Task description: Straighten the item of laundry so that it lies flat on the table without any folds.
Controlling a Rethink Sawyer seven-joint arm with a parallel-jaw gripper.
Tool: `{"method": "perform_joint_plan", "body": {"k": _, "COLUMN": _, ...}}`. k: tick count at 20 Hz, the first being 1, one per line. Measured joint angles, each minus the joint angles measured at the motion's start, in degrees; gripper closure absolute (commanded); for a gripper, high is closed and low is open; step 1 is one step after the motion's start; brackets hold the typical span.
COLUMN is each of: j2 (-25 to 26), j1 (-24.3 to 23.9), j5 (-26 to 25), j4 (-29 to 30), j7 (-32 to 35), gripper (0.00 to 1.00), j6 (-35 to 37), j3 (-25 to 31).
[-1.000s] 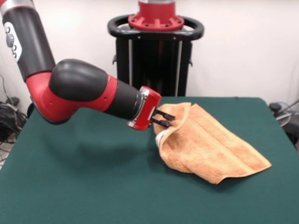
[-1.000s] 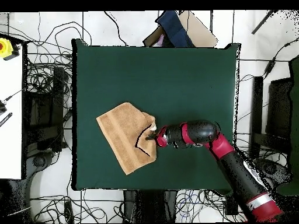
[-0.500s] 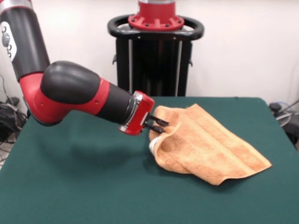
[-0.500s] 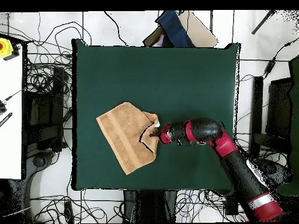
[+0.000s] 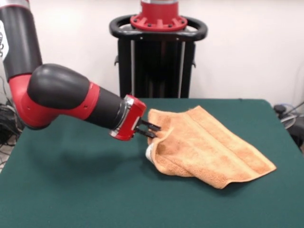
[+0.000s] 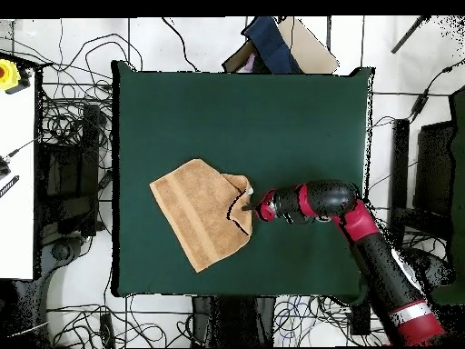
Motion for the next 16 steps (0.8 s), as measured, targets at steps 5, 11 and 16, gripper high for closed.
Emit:
{"method": "perform_joint_plan", "body": {"k": 5, "j2": -0.06, "j1": 0.08, "j5": -0.09, "j4": -3.97, "j7": -4.16, "gripper": 1.00, "j6": 5.10, "j3": 0.01}}
{"method": "perform_joint_plan", "body": {"k": 11, "j2": 0.02, "j1": 0.75, "j5": -0.28, "j4": -10.19, "j7": -11.32, "gripper": 0.00, "j6": 9.05, "j3": 0.00}}
{"method": "perform_joint_plan", "body": {"k": 16, "j2": -0.51, "j1": 0.68, "j5": -0.32, "j4": -12.44, "j7": -14.63, "gripper": 0.00, "j6": 9.19, "j3": 0.00}}
